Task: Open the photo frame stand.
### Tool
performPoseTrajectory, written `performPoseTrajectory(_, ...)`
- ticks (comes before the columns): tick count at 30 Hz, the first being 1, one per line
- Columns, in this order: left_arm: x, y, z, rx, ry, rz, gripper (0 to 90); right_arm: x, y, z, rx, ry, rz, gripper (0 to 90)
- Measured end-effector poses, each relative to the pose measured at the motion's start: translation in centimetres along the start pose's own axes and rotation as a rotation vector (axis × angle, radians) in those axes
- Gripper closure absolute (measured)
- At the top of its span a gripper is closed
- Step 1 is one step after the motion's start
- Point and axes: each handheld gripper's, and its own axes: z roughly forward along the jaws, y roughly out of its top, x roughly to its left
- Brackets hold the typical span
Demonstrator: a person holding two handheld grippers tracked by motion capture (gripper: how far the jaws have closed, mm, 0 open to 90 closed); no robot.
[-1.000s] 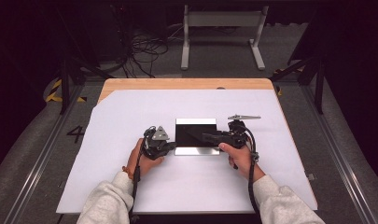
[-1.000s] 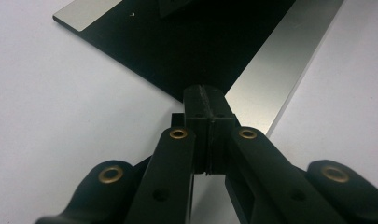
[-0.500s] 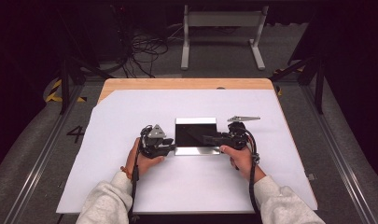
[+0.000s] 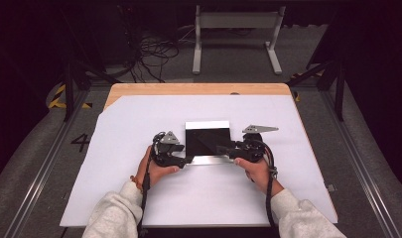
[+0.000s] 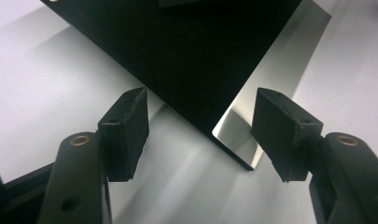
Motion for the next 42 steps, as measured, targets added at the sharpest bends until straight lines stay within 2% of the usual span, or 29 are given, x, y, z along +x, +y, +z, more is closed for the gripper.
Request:
performPoseTrajectory(3, 0.1, 0.1, 0.1, 0.003, -0.005, -0.006, 35.5, 0.2, -0.1, -0.1, -0.007, -0.004, -0.018, 49.8)
performPoseTrajectory(11, 0.0, 0.3, 0.4, 0.011, -0.017, 0.016, 32.2, 0.6, -0.3, -0.3, -0.025, -0.015, -0.053, 49.9)
performPoseTrajectory(15, 0.0, 0.3, 0.5, 0.013, -0.009, 0.005, 27.8, 0.8, -0.4, -0.4, -0.034, -0.015, -0.083, 49.9)
performPoseTrajectory(19, 0.1, 0.5, 0.6, 0.013, -0.029, -0.010, 26.9, 0.9, -0.7, -0.5, -0.041, -0.016, -0.085, 50.0)
performPoseTrajectory(22, -0.1, 0.8, 0.9, 0.012, -0.042, -0.005, 26.4, 0.9, -0.8, -0.7, -0.043, -0.009, -0.091, 50.2)
performPoseTrajectory(25, -0.4, 1.1, 1.3, 0.018, -0.030, 0.003, 23.8, 1.1, -0.9, -0.9, -0.048, -0.006, -0.113, 50.3)
performPoseTrajectory(32, -0.2, 1.0, 0.9, 0.004, -0.023, 0.008, 31.5, 1.1, -1.1, -1.1, -0.047, 0.005, -0.127, 50.4)
performPoseTrajectory(40, -0.3, 1.1, 0.3, -0.012, -0.001, 0.033, 40.1, 1.6, -1.4, -1.5, -0.042, 0.006, -0.171, 50.9)
performPoseTrajectory(42, -0.4, 1.1, 0.0, -0.030, 0.009, 0.035, 41.1, 1.7, -1.5, -1.7, -0.035, 0.008, -0.190, 51.1)
